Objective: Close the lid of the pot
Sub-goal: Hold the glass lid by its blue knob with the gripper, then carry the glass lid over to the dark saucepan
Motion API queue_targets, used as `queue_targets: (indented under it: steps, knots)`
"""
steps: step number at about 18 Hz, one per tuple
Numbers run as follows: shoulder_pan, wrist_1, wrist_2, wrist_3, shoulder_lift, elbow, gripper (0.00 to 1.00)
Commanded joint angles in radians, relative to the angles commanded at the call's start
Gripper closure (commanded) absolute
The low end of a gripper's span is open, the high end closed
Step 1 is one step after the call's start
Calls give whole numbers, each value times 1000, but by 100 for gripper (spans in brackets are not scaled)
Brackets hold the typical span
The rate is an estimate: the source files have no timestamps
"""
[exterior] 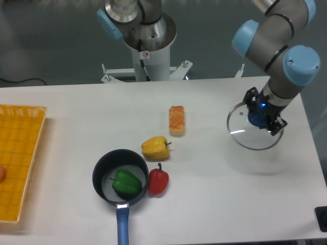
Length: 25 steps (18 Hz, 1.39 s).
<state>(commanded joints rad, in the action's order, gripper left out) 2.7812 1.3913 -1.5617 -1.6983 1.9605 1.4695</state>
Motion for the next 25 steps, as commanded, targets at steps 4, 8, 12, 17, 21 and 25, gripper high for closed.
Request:
queue_targets:
  steps: [4,8,12,17,21,25]
  knots:
    - [-37,2,23,49,-40,34,41]
    - [-87,3,22,106,-66,61,41]
    - [-144,3,22,178,-84,74,41]
    - [-221,3,22,275,-91,74,41]
    - [-265,3,19,334,-89,74,41]
    - [-319,3,15,391,-87,71,41]
